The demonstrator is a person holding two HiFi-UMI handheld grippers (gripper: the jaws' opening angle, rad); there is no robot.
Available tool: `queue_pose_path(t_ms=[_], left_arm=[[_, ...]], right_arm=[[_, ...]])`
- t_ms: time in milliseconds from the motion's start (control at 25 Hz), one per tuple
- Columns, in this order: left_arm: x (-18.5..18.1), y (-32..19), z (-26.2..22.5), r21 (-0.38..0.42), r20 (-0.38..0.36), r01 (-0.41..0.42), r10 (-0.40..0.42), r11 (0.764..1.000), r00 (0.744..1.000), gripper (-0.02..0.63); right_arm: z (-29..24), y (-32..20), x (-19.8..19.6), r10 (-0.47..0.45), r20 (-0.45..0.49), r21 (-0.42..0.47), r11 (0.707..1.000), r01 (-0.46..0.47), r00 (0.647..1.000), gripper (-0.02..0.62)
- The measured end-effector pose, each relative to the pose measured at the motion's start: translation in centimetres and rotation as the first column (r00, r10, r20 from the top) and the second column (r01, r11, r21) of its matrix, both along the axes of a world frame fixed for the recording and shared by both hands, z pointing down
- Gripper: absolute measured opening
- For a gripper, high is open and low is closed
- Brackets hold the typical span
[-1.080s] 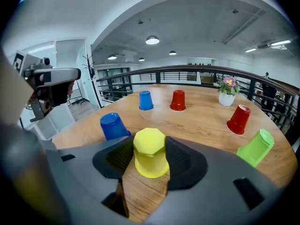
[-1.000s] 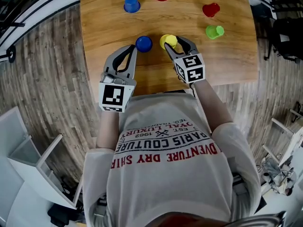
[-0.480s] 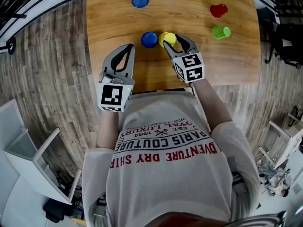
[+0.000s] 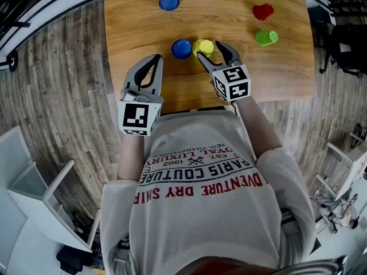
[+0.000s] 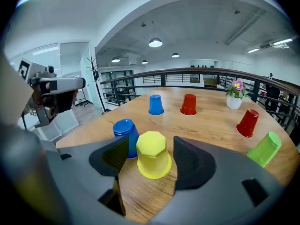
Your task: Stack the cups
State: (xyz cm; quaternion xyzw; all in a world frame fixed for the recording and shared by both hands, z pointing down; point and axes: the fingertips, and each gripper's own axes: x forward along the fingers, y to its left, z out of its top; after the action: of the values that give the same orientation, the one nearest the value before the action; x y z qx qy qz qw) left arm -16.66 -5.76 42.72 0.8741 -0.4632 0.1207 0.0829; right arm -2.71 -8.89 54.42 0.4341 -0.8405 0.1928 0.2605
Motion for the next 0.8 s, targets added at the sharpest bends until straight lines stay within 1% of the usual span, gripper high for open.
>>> queue_pose_path(t_ms=[80, 200, 320, 440, 600, 800], left_arm=[[0.1, -0.2, -0.2, -0.001, -0.009, -0.002, 0.002, 1.0, 1.0, 0.017], [0.1, -0.7, -0.3, 0.003, -0.022, 0.005, -0.005, 1.0, 1.0, 0.017], [0.5, -1.3, -0.2, -0.002, -0.043, 0.016, -0.016, 1.0, 0.999, 0.017], [1.1, -1.9, -0.1, -0.002, -0.047, 0.022, -0.022, 1.0, 0.999, 0.017], [1.6, -3.5, -0.2, 0.011, -0.033, 0.039, -0.038, 0.999, 0.999, 0.017], [0.7, -6.2, 0.4, -0.007, -0.02, 0.114, -0.114, 0.993, 0.993, 0.017]], right_arm=[[-1.4, -0.1, -0.1, -0.003, 0.004, 0.027, 1.0, 0.003, 1.0, 0.296], [-3.9, -0.7, -0.6, -0.032, 0.005, 0.088, 0.996, 0.031, 0.999, 0.298], [-5.6, -1.9, -0.7, -0.061, 0.016, 0.116, 0.991, 0.059, 0.998, 0.298], [-6.1, -3.7, -0.8, -0.121, 0.013, 0.118, 0.986, 0.119, 0.993, 0.297], [-6.0, -7.1, -1.7, -0.217, -0.001, 0.118, 0.969, 0.215, 0.976, 0.297], [-5.4, -11.1, -3.8, -0.309, 0.021, 0.102, 0.947, 0.305, 0.951, 0.296]])
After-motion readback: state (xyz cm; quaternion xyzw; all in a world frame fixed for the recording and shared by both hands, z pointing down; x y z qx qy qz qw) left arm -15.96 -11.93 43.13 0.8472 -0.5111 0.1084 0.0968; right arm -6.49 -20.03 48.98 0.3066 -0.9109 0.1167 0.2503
